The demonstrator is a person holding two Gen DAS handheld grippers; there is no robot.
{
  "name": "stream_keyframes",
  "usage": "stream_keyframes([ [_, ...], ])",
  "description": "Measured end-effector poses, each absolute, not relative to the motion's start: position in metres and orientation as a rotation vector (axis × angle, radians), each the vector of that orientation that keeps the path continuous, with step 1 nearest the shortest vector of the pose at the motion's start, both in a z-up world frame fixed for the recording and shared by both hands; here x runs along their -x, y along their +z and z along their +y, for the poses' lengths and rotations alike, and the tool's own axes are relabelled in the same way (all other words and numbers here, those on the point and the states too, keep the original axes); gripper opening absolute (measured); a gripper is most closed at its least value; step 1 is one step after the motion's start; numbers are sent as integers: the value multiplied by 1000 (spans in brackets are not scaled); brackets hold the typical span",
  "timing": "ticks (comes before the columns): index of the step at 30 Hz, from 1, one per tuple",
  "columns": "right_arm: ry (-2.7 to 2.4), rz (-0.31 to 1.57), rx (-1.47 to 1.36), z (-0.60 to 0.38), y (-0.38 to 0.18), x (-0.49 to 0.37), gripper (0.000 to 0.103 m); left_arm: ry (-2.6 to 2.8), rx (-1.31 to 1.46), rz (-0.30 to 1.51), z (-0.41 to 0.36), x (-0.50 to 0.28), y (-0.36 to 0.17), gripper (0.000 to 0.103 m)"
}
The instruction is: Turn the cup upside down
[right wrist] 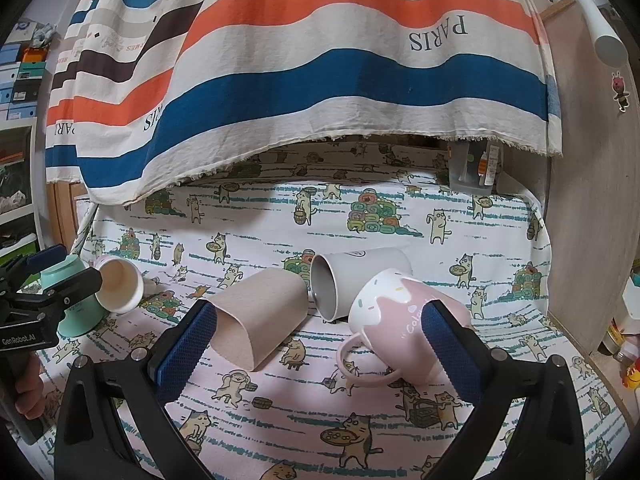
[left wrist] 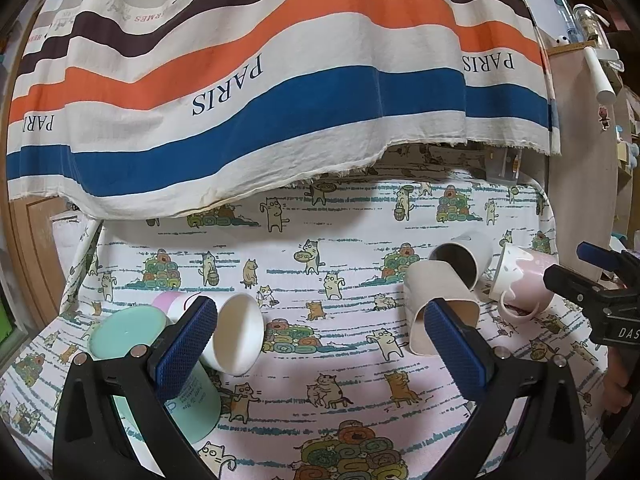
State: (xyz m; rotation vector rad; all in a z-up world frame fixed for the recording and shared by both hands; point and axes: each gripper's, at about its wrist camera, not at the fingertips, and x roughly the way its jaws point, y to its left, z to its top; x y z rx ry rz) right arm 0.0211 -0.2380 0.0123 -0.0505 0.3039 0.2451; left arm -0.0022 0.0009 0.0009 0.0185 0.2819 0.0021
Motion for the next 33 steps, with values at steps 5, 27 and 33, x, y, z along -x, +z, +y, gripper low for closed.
stream_keyframes([
  [5, 245, 303, 51, -238, 12, -21, 103, 2, -29, 273, 1, 3, 1, 103],
  [27, 246, 303, 52, -238, 12, -21, 103, 3, -36, 269, -2, 5, 1, 103],
  [33, 244, 302, 51, -238, 12, -21, 103, -2, -44, 266, -3, 6, 1, 103],
])
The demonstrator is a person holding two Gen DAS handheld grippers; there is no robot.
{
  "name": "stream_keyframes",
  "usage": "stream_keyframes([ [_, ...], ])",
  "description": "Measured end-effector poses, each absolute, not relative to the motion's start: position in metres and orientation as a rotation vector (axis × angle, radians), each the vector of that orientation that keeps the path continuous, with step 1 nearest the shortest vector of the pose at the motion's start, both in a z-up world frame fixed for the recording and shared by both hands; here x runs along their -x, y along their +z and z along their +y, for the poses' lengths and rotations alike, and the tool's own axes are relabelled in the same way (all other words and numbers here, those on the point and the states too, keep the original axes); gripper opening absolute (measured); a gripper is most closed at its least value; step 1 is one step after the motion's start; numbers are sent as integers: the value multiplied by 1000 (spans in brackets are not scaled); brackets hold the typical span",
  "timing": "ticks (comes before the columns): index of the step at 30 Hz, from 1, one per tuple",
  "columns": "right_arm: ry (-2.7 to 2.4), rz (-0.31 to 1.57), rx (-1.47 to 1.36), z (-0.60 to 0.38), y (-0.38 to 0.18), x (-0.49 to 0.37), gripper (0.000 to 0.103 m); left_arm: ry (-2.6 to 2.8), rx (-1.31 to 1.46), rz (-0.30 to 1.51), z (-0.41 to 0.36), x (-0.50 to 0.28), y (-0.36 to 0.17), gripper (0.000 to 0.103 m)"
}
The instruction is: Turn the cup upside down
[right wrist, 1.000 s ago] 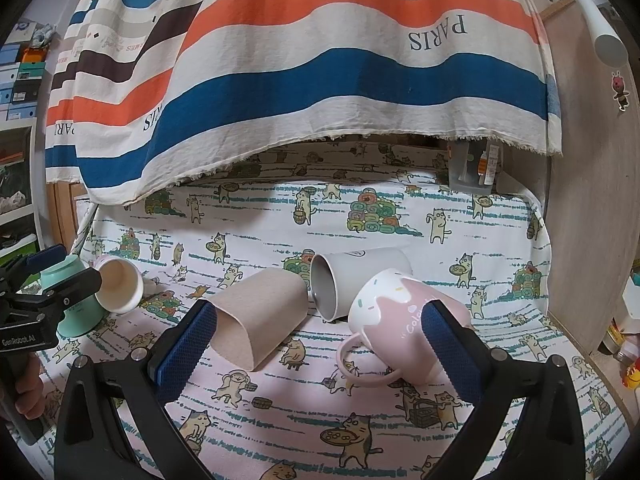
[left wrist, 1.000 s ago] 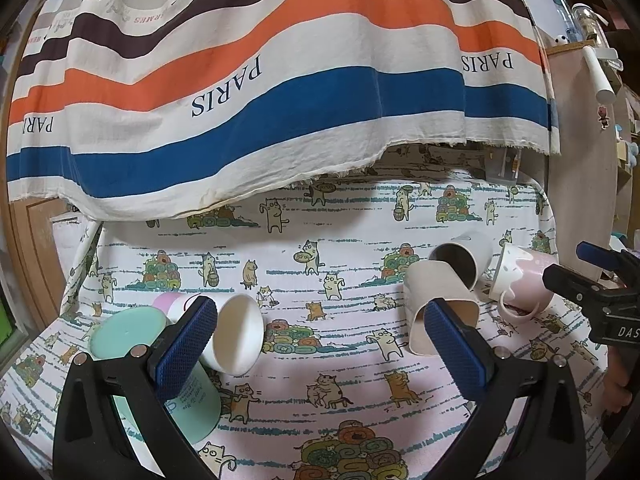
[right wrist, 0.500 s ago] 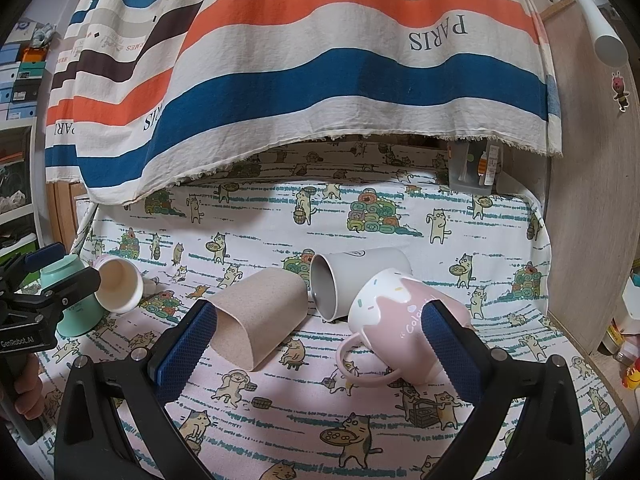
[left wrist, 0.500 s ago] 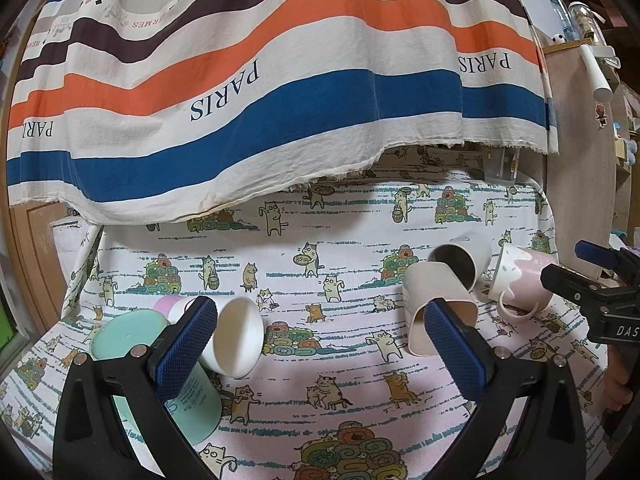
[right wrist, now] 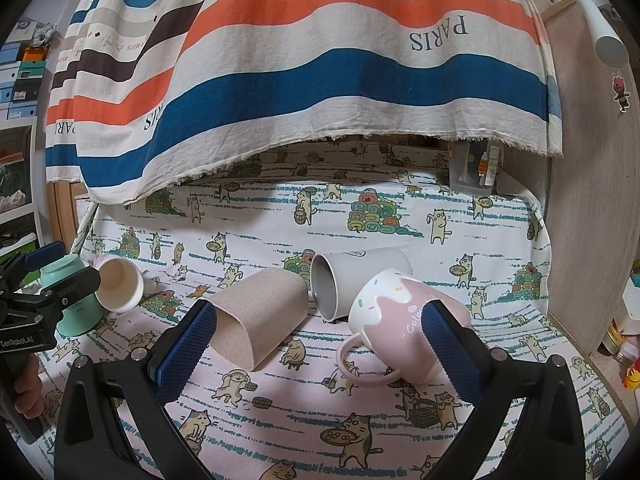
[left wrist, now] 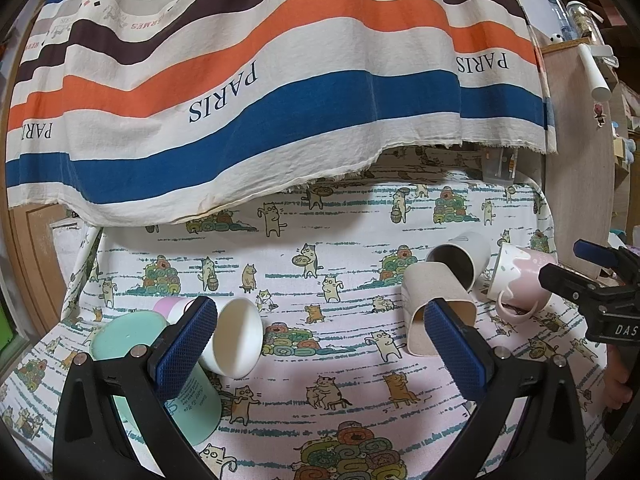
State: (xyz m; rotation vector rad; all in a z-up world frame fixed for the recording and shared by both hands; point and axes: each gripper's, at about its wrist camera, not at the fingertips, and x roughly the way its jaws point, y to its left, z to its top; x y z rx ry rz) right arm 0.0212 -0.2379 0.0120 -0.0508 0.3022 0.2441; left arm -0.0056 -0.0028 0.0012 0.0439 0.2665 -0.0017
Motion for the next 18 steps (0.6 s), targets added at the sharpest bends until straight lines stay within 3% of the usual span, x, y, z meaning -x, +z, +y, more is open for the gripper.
stream_keyframes([
  [10, 196, 271, -23, -259, 22, -22, 103, 2, 3, 230, 5, 29, 38, 103],
  [18, 169, 177, -6, -262, 35, -5, 103, -52, -9, 418, -12, -1, 64, 103],
])
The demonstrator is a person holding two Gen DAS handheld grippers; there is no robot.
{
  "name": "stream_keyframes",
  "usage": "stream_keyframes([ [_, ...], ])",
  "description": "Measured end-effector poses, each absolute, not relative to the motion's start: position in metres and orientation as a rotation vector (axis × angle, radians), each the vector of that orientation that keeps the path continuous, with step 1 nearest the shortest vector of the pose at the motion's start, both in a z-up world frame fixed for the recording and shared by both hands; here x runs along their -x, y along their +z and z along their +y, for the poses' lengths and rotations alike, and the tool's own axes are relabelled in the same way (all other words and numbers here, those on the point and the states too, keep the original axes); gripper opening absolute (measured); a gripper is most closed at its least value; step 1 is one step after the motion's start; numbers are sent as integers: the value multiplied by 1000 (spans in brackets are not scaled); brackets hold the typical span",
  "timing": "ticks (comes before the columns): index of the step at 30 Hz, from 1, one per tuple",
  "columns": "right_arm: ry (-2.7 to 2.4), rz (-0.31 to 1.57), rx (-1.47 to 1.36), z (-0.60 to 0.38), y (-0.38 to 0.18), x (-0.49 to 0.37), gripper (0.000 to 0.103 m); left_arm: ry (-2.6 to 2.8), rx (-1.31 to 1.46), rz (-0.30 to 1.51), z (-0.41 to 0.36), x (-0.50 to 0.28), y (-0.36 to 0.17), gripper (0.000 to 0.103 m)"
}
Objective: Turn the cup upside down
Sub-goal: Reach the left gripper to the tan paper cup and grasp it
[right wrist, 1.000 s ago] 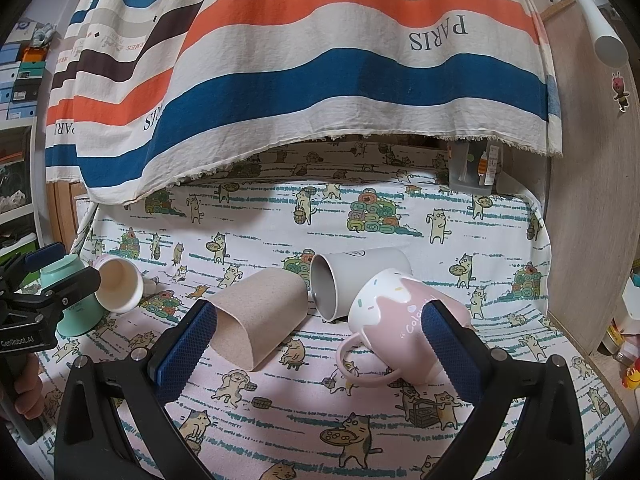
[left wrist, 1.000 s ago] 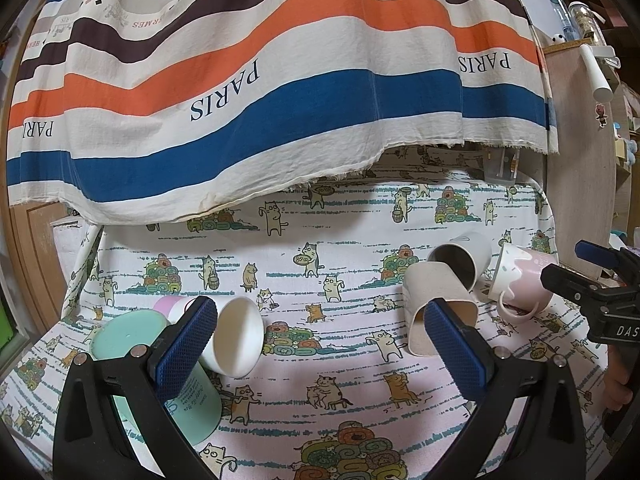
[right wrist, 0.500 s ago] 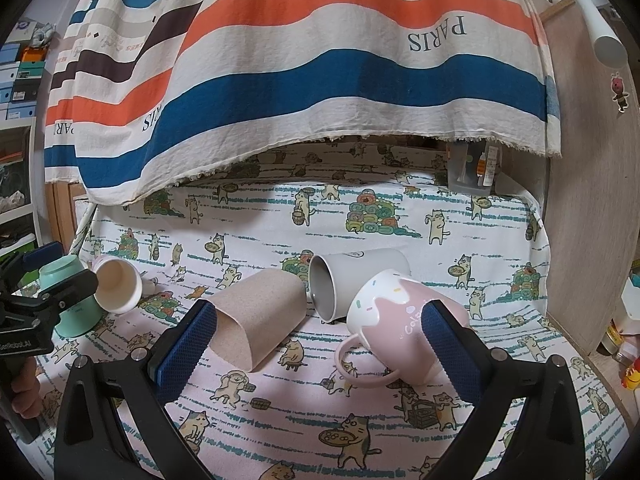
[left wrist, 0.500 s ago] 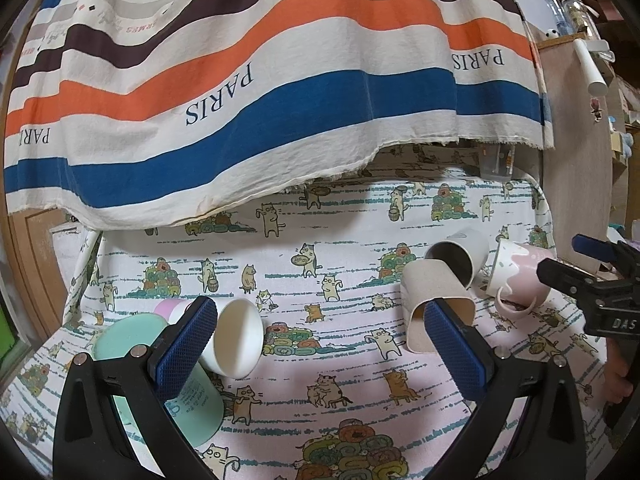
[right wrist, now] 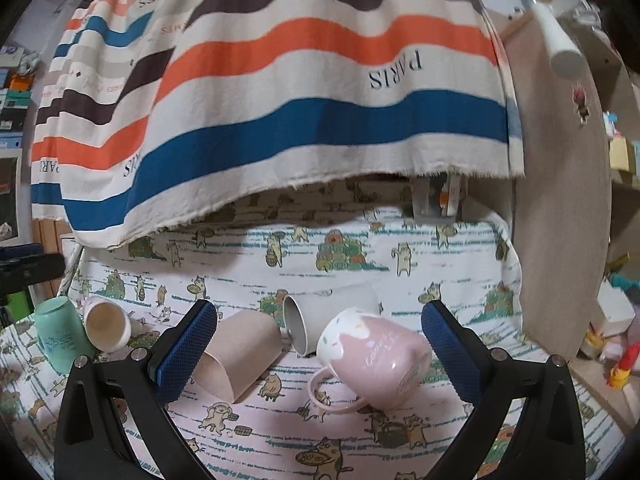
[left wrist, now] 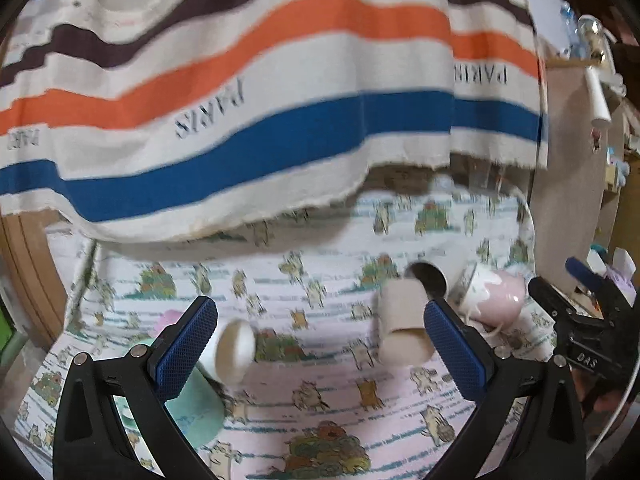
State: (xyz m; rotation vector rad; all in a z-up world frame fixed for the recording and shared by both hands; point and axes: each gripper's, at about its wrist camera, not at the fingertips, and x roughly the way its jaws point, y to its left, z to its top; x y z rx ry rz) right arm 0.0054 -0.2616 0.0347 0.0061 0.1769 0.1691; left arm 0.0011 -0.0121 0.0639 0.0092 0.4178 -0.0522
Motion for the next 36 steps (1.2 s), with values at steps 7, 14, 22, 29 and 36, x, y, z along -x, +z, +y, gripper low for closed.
stream_keyframes([
  [7, 133, 175, -4, -267, 35, -8, 85, -120, 25, 627, -43, -48, 48, 95],
  [14, 147, 340, -139, -294, 25, -41, 62, -158, 17, 773, -79, -92, 31, 90],
  [22, 36, 349, -168, -311, 23, -47, 62, -145, -66, 923, -113, -143, -5, 90],
  [29, 30, 393, -217, -320, 20, -53, 62, -181, -12, 996, -122, -164, -28, 90],
  [36, 36, 390, -195, -316, 21, -52, 62, -149, 31, 993, -114, -167, -32, 68],
])
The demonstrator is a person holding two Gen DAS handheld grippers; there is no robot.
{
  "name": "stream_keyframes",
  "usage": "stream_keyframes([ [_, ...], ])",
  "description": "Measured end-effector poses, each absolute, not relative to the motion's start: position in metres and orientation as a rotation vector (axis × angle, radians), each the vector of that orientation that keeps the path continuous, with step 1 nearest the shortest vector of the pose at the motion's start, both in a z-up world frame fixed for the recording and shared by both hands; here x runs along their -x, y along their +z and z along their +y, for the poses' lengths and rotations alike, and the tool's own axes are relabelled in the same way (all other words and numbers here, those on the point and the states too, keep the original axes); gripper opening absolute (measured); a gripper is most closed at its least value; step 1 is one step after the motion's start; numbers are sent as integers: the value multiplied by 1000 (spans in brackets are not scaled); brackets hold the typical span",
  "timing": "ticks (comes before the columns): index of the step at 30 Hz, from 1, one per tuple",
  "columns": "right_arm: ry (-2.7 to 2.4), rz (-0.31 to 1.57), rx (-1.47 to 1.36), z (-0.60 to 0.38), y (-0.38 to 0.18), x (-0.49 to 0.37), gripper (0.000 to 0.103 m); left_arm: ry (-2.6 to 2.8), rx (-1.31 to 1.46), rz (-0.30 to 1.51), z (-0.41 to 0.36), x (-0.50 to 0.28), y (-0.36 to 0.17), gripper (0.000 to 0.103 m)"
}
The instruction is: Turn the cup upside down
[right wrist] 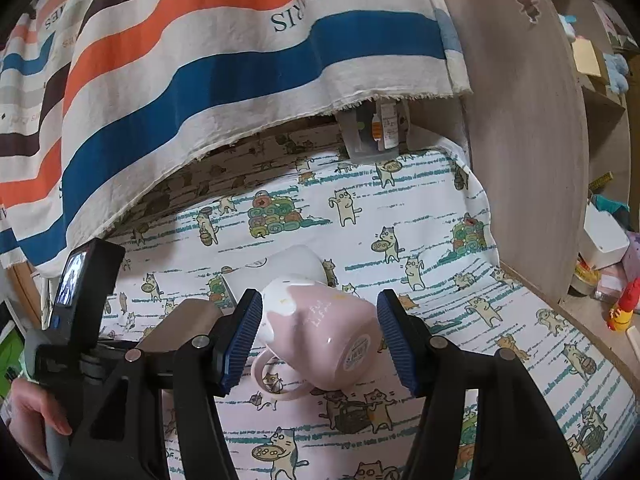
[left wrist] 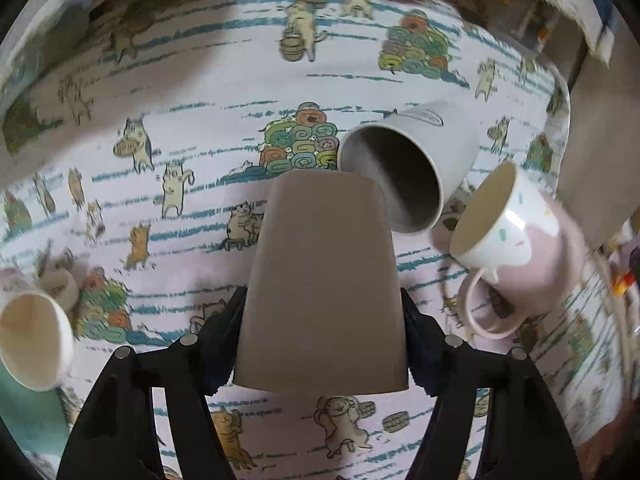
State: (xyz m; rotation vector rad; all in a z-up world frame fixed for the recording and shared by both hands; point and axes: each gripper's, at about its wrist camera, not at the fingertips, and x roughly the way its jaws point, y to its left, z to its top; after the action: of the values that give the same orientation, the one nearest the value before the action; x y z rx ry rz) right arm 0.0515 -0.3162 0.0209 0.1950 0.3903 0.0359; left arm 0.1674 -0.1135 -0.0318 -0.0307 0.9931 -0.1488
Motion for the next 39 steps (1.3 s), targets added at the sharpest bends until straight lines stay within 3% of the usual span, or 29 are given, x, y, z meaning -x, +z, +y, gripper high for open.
stream_keyframes([
  [18, 29, 368, -164, -312, 22, -48, 63, -115, 5, 715, -98, -54, 21, 67],
  [34, 5, 362, -130, -309, 20, -48, 70, -94, -26, 840, -114, -44, -32, 68],
  [35, 6, 362, -130, -309, 20, -48, 71, -112, -32, 845, -116, -43, -33, 69],
  [38, 7, 363, -134, -309, 20, -48, 75, -112, -61, 822, -118, -38, -30, 89],
  [39, 8, 362, -134, -309, 20, -48, 76, -107, -70, 803, -117, -35, -28, 92],
])
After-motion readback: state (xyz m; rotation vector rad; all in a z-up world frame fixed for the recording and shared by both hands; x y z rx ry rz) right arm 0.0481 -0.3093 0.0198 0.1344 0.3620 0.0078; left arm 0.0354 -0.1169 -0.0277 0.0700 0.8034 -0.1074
